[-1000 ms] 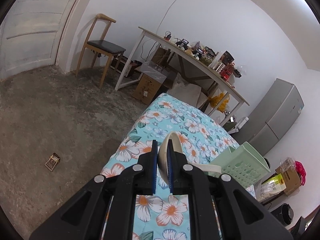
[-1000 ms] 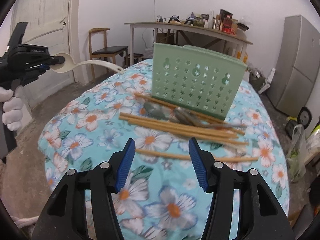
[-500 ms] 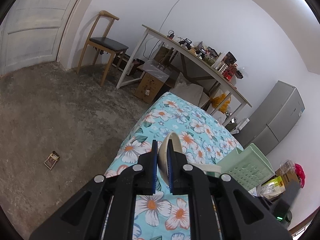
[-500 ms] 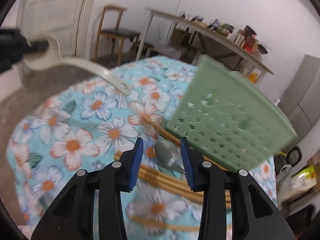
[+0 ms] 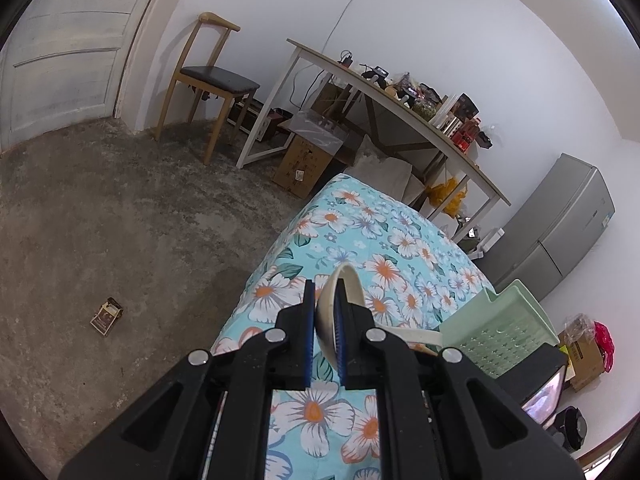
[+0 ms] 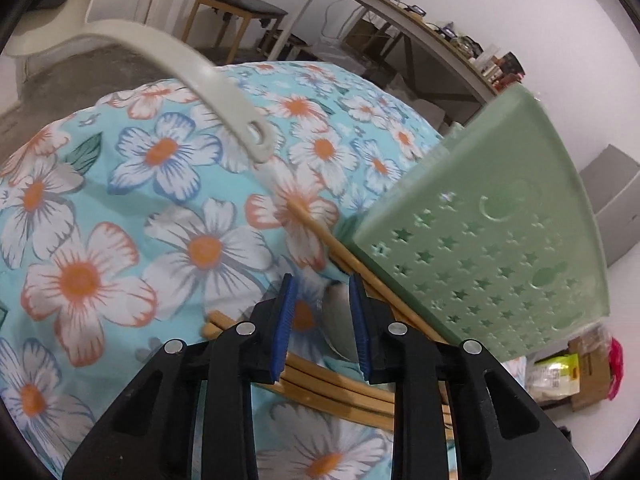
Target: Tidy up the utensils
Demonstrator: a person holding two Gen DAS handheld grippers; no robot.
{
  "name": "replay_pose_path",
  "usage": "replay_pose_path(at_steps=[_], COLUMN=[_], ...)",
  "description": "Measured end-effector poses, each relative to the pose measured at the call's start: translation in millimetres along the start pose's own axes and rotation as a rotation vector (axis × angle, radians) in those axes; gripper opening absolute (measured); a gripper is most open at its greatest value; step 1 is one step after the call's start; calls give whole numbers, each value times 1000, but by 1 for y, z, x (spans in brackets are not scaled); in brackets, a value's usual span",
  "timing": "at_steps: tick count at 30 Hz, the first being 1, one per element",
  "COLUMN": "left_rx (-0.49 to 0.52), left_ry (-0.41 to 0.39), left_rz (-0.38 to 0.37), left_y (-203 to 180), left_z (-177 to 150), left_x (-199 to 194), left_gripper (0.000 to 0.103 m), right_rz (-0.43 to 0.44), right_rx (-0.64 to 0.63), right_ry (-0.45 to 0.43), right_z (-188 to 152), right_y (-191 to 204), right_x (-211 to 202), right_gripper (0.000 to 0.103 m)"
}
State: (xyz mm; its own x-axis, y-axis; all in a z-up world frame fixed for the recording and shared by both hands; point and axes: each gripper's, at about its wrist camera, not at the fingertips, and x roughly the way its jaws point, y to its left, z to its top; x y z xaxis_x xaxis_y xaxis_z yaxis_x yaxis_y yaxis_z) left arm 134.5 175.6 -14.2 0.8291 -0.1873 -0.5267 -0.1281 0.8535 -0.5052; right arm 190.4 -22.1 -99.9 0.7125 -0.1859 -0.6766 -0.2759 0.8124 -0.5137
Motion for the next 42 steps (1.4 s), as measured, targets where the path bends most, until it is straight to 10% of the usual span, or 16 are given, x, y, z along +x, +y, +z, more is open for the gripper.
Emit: replay_pose_path(at_steps=[19,42], left_rx=[7,61], left_ry=[-16,-67], left_rz=[7,0], left_y=[-2,-25], left_z=[2,9], left_x=[-6,-40], left_gripper=[8,8], right_rz=[53,536], right_rx=[134,530], right_ry=[-92,-356], right_z=[9,14], right_y=[-36,-135], right_x=[-22,-112], right_gripper=[3,2])
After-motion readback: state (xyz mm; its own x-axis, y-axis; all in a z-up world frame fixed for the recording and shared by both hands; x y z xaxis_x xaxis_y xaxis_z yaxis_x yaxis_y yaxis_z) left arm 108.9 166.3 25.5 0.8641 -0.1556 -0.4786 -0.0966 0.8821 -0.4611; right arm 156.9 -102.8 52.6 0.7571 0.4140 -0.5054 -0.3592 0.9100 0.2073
